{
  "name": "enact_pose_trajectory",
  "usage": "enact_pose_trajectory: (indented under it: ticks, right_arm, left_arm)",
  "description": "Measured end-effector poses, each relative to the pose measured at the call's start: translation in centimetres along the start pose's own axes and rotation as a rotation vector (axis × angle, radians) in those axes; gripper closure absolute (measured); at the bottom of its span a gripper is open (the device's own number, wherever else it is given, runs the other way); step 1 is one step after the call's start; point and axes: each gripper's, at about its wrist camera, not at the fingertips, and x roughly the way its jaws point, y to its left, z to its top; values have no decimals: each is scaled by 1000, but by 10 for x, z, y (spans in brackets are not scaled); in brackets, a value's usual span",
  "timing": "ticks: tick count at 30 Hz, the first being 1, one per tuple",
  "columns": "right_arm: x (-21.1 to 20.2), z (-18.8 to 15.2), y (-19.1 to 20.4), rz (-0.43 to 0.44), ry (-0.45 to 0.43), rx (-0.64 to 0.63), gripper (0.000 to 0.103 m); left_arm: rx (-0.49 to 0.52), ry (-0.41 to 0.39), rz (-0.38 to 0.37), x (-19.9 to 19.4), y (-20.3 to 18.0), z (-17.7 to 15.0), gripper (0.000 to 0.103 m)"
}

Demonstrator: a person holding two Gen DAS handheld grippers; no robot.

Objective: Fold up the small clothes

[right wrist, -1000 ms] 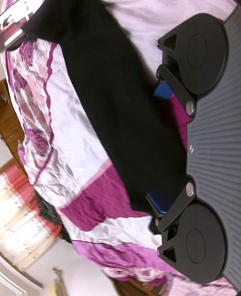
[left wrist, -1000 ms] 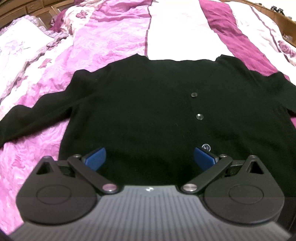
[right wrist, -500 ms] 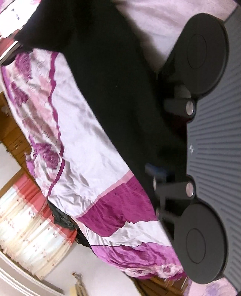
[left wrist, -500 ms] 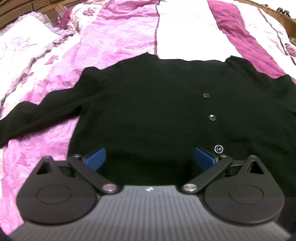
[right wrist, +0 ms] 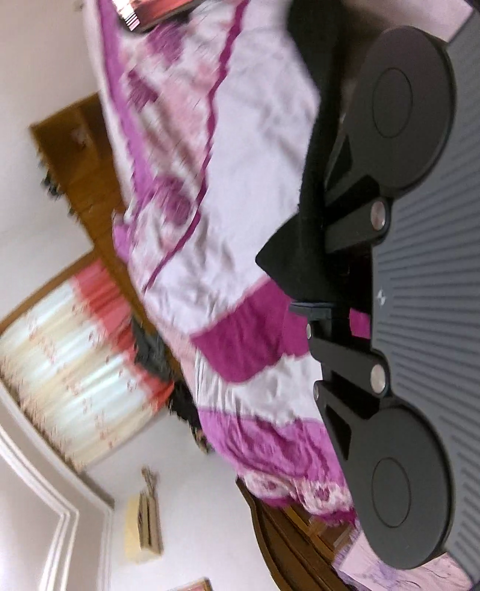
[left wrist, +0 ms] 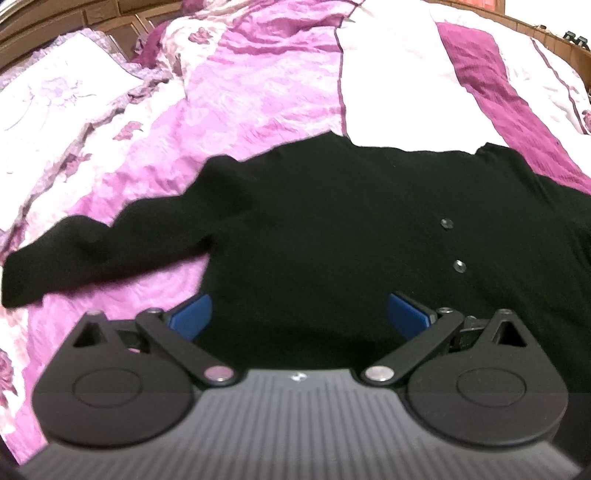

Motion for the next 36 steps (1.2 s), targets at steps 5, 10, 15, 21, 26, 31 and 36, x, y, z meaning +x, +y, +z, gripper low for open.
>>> enact_pose_trajectory:
  ticks: [5,10,15,21,26,31,36]
  right_arm:
    - [-6,-1,58,67,-9,-110,99]
    - [-3,-14,111,112,15,-190,99]
    - [7,-37,157,141,58,-223,99]
    - [30,-84,194,157,158,-257,99]
    - [53,-137,214,149,268,-282,99]
    - [83,-183,215,116,362,-291,99]
    - [105,-214,214,96,447,-294,98]
  left_arm:
    - [-7,-18,8,-3,18,8,0]
    - [-4,-34,7,-5,34,15,0]
    - [4,-44,-2,-2,47,21,0]
    - [-20,-35,-32,7,58,22,0]
    - [-29,-30,-62,14,63,19,0]
    - [-19,-44,-64,18,65,17,0]
    - [-19,-42,-81,21,63,15,0]
